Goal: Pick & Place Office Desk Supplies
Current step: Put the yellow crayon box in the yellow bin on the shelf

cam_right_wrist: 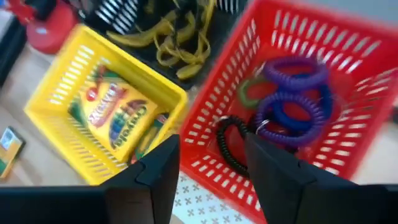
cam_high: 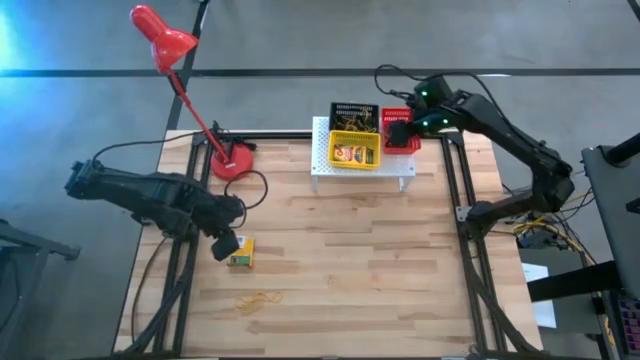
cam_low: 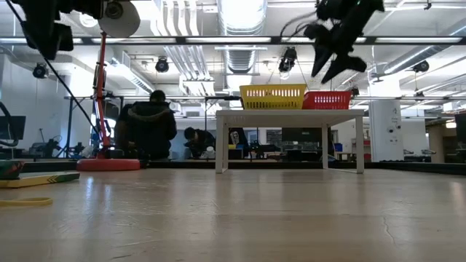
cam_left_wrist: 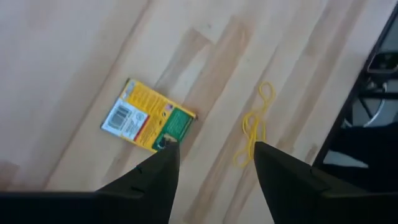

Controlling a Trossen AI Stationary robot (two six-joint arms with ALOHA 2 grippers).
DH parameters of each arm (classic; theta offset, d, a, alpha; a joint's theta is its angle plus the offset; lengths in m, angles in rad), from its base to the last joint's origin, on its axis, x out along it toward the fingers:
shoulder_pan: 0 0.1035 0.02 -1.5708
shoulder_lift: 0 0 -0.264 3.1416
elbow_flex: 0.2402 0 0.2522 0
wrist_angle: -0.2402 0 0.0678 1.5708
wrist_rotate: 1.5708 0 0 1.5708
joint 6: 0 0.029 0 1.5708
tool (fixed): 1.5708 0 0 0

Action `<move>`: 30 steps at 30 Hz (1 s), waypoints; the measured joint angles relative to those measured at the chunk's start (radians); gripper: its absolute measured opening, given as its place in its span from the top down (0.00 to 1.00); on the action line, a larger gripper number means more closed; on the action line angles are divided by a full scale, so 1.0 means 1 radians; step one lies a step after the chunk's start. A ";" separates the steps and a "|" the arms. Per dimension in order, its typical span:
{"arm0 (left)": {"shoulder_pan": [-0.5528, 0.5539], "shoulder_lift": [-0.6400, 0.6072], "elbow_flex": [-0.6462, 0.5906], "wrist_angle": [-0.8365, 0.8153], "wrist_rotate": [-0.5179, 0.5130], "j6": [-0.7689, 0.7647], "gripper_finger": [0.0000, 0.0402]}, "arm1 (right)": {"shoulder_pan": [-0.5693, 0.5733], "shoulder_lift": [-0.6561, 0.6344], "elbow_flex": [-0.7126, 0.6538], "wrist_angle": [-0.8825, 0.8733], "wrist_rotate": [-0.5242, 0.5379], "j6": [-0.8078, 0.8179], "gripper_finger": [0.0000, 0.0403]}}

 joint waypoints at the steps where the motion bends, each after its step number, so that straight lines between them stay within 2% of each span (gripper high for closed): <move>1: -0.008 0.000 -0.002 -0.002 0.003 0.001 0.48 | 0.016 -0.021 0.005 -0.001 0.025 0.002 0.56; 5: -0.042 0.000 -0.038 -0.007 0.007 -0.103 0.50 | 0.145 -0.131 0.007 0.000 0.098 0.040 0.56; 7: -0.056 0.000 -0.079 -0.006 0.027 -0.185 0.50 | 0.262 -0.181 0.002 0.000 0.146 0.084 0.58; 10: -0.061 0.000 -0.166 0.025 0.115 -0.227 0.50 | 0.485 -0.234 -0.015 0.002 0.258 0.160 0.59; 15: -0.101 0.000 -0.326 0.281 0.186 -0.100 0.54 | 0.892 -0.252 -0.064 -0.003 0.550 0.329 0.63; 19: -0.145 0.001 -0.394 0.448 0.128 -0.006 0.59 | 1.144 -0.231 -0.100 -0.003 0.785 0.492 0.65; 22: -0.201 0.001 -0.418 0.468 0.049 0.112 0.61 | 1.257 -0.214 -0.123 -0.002 0.896 0.596 0.66; 25: -0.258 0.001 -0.449 0.469 -0.052 0.235 0.61 | 1.318 -0.204 -0.127 -0.002 0.960 0.676 0.68; 27: -0.286 0.001 -0.476 0.472 -0.107 0.256 0.61 | 1.334 -0.200 -0.128 0.002 0.970 0.704 0.68; 30: -0.303 0.001 -0.525 0.498 -0.123 0.222 0.61 | 1.348 -0.200 -0.128 0.028 0.972 0.719 0.69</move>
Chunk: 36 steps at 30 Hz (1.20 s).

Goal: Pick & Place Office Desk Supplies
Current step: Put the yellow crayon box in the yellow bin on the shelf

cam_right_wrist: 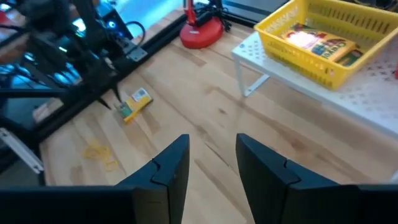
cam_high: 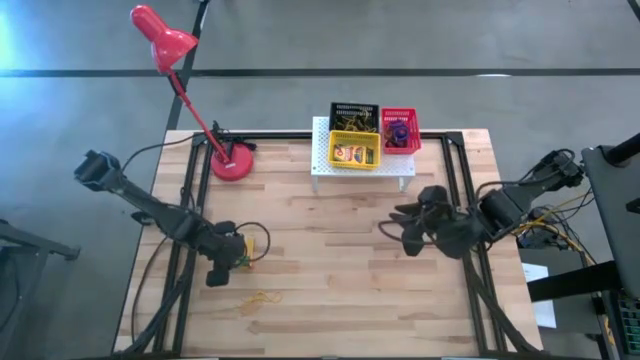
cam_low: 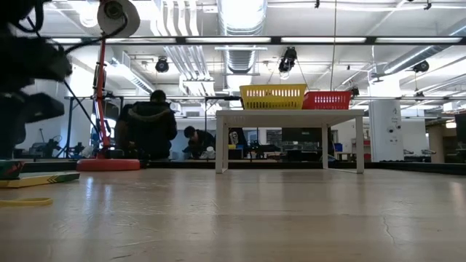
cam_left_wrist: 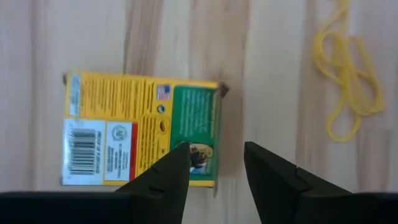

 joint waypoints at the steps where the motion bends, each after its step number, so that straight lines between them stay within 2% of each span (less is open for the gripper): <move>1: -0.002 0.000 -0.018 0.019 0.009 -0.011 0.61 | 0.001 0.000 0.000 0.014 0.000 -0.003 0.69; 7: -0.007 0.000 -0.085 0.071 0.032 -0.036 0.65 | 0.001 0.000 0.000 0.132 0.001 -0.084 0.69; 10: -0.008 0.000 -0.097 0.075 0.033 -0.038 0.74 | 0.000 0.002 0.000 0.217 -0.002 -0.176 0.70; 15: -0.008 0.000 -0.094 0.076 0.072 -0.034 0.96 | 0.000 0.045 0.000 0.349 -0.037 -0.341 0.70; 19: -0.006 -0.001 -0.033 0.079 0.126 -0.039 0.98 | -0.015 0.117 0.000 0.433 -0.081 -0.408 0.69; 23: -0.006 -0.001 0.072 0.085 0.188 -0.077 0.99 | -0.051 0.199 -0.001 0.495 -0.214 -0.443 0.65; 28: -0.006 -0.001 0.197 0.096 0.224 -0.105 0.99 | -0.135 0.301 -0.001 0.616 -0.489 -0.517 0.55; 33: -0.006 -0.001 0.271 0.115 0.225 -0.105 1.00 | -0.214 0.438 0.000 0.892 -0.705 -0.678 0.45; 36: -0.006 -0.001 0.296 0.139 0.224 -0.105 1.00 | -0.246 0.533 0.020 0.998 -0.767 -0.723 0.41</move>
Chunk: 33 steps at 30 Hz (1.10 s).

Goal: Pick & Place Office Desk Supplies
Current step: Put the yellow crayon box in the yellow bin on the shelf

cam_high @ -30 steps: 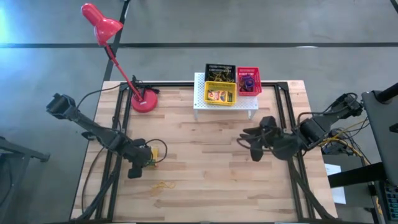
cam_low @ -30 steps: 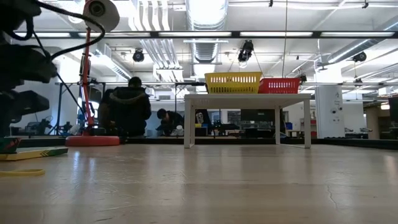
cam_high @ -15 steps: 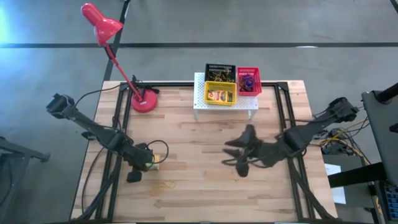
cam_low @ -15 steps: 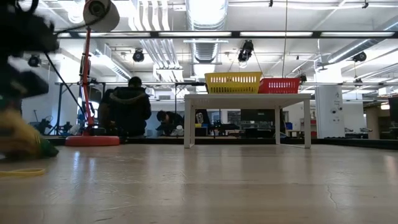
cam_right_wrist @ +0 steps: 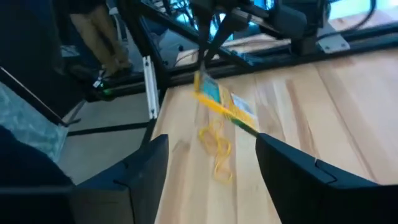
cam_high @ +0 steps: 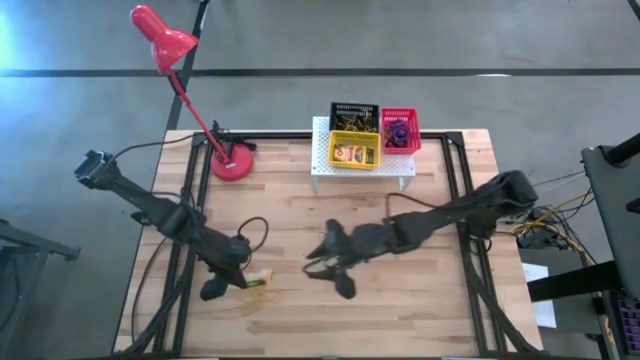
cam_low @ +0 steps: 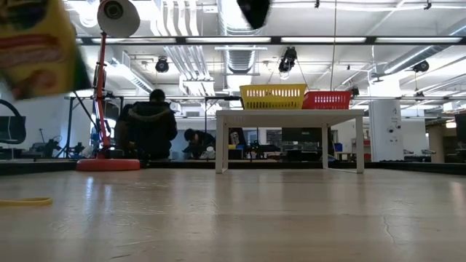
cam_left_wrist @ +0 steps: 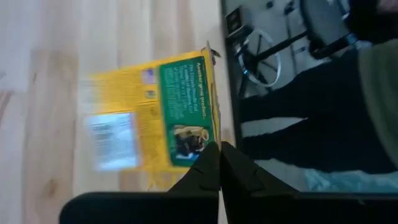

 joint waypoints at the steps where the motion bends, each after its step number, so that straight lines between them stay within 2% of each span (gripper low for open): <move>1: 0.000 0.000 0.006 0.011 0.000 0.000 1.00 | -0.008 0.034 0.018 0.028 -0.011 -0.010 0.41; 6: 0.001 0.000 0.022 0.059 -0.021 0.000 1.00 | -0.032 0.178 0.153 0.061 -0.074 -0.089 0.39; 12: 0.030 0.000 0.037 0.070 -0.029 0.000 1.00 | -0.046 0.320 0.357 0.011 -0.218 -0.170 0.39; 15: 0.042 -0.002 0.045 0.075 -0.032 0.001 1.00 | -0.045 0.372 0.471 -0.113 -0.221 -0.185 0.40; 19: 0.045 -0.002 0.045 0.090 -0.034 0.021 1.00 | -0.046 0.452 0.616 -0.317 -0.148 -0.151 0.42; 22: 0.046 -0.002 0.045 0.098 -0.034 0.028 1.00 | -0.049 0.505 0.713 -0.404 -0.145 -0.142 0.45; 27: 0.047 -0.003 0.045 0.098 -0.034 0.028 1.00 | -0.042 0.567 0.830 -0.477 -0.157 -0.117 0.57; 33: 0.051 -0.002 0.045 0.096 -0.035 0.027 0.97 | -0.040 0.580 0.860 -0.520 -0.158 -0.070 0.80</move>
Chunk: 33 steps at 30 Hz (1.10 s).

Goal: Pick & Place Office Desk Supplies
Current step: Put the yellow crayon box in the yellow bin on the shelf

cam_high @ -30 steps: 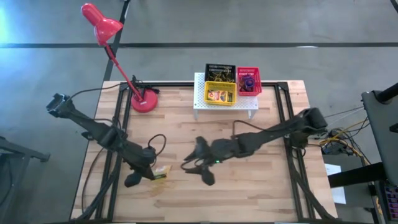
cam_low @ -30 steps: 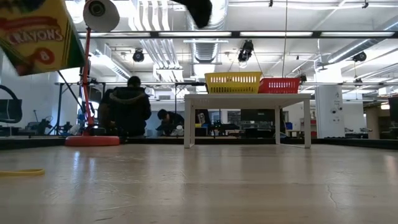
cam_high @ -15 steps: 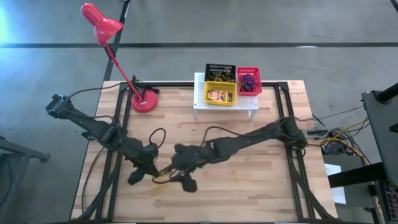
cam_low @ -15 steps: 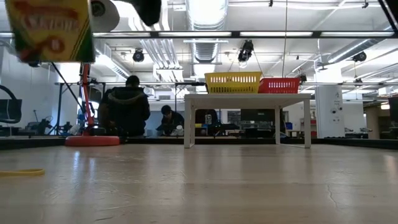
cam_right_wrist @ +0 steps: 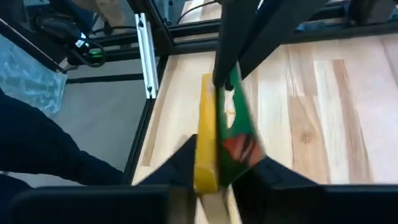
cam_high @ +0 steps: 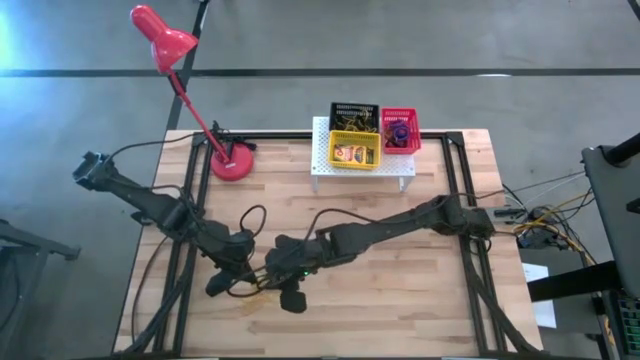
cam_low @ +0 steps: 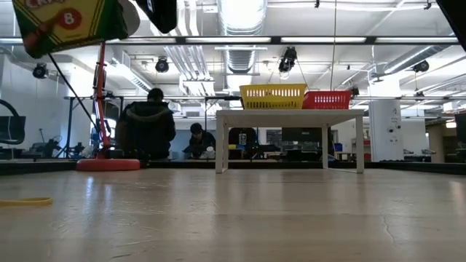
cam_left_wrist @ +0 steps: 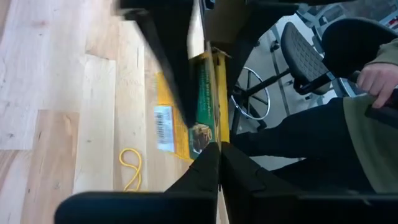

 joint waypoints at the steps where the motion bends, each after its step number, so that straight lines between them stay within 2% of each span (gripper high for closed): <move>1: 0.001 0.000 0.000 0.000 0.000 0.000 0.96 | 0.001 -0.004 -0.004 -0.001 0.002 0.011 0.84; 5: 0.011 0.000 0.000 0.001 0.000 0.000 0.90 | 0.008 -0.009 -0.011 -0.023 0.000 0.056 0.94; 9: 0.040 -0.006 0.000 -0.004 0.045 0.001 0.78 | 0.018 -0.018 -0.013 -0.091 0.018 0.157 0.92; 14: 0.069 -0.044 0.000 -0.058 0.082 -0.001 0.65 | 0.032 -0.070 -0.020 -0.249 0.153 0.259 0.92; 17: 0.072 -0.081 0.000 -0.101 0.083 -0.018 0.64 | 0.031 -0.133 -0.028 -0.335 0.214 0.324 0.92; 21: 0.071 -0.143 0.000 -0.142 0.077 -0.027 0.65 | 0.018 -0.221 -0.043 -0.402 0.235 0.388 0.92; 26: 0.071 -0.209 -0.006 -0.157 -0.010 -0.005 0.68 | -0.046 -0.316 -0.049 -0.401 0.222 0.408 0.91; 29: 0.071 -0.232 -0.009 -0.158 -0.085 0.033 0.69 | -0.106 -0.361 -0.061 -0.403 0.336 0.418 0.91; 33: 0.072 -0.248 -0.009 -0.158 -0.148 0.070 0.69 | -0.183 -0.392 -0.089 -0.395 0.622 0.492 0.91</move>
